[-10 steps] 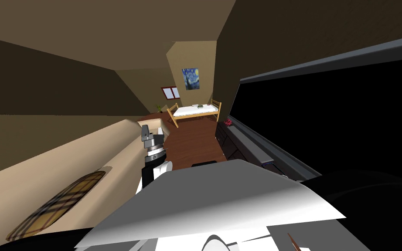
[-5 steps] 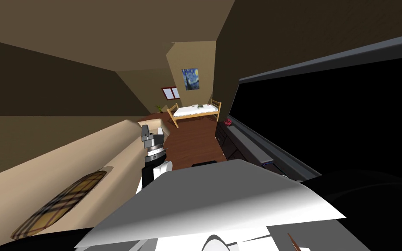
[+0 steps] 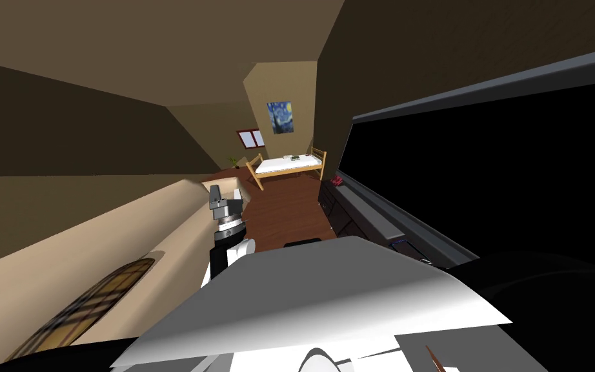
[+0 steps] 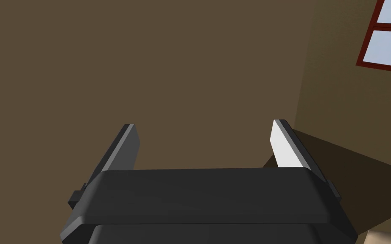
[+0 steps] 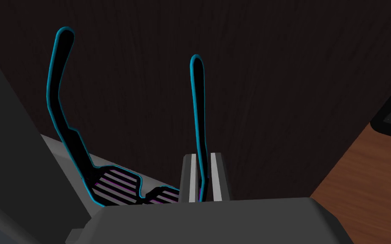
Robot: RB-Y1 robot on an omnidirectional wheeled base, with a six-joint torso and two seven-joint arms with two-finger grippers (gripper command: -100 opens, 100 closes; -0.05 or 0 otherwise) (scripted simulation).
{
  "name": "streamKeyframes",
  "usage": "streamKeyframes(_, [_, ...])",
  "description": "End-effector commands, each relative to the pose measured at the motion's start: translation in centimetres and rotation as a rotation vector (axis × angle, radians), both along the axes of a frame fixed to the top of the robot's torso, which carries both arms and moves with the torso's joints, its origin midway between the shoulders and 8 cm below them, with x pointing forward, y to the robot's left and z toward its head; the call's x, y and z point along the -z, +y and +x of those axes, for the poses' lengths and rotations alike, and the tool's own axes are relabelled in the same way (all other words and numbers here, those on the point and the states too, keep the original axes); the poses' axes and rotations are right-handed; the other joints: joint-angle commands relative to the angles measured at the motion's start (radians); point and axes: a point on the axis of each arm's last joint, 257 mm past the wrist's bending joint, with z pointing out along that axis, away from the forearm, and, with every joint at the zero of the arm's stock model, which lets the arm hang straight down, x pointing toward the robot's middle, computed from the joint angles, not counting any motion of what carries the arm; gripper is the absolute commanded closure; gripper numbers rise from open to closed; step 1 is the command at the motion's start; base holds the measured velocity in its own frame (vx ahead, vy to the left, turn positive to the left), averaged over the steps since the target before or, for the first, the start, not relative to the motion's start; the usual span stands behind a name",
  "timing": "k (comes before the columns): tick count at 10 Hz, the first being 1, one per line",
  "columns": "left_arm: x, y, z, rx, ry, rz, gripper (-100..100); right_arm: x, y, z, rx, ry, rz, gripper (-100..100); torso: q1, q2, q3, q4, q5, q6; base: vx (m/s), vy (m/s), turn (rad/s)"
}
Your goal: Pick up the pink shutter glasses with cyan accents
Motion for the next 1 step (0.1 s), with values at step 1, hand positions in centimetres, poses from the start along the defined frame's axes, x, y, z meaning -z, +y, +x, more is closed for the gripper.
streamKeyframes(1, [0.0,0.0,0.0,0.0,0.0,0.0,0,0.0,0.0,0.0,0.0,0.0,0.0,0,0.0,0.0,0.0,0.0,0.0,0.0,0.0,0.008,0.001])
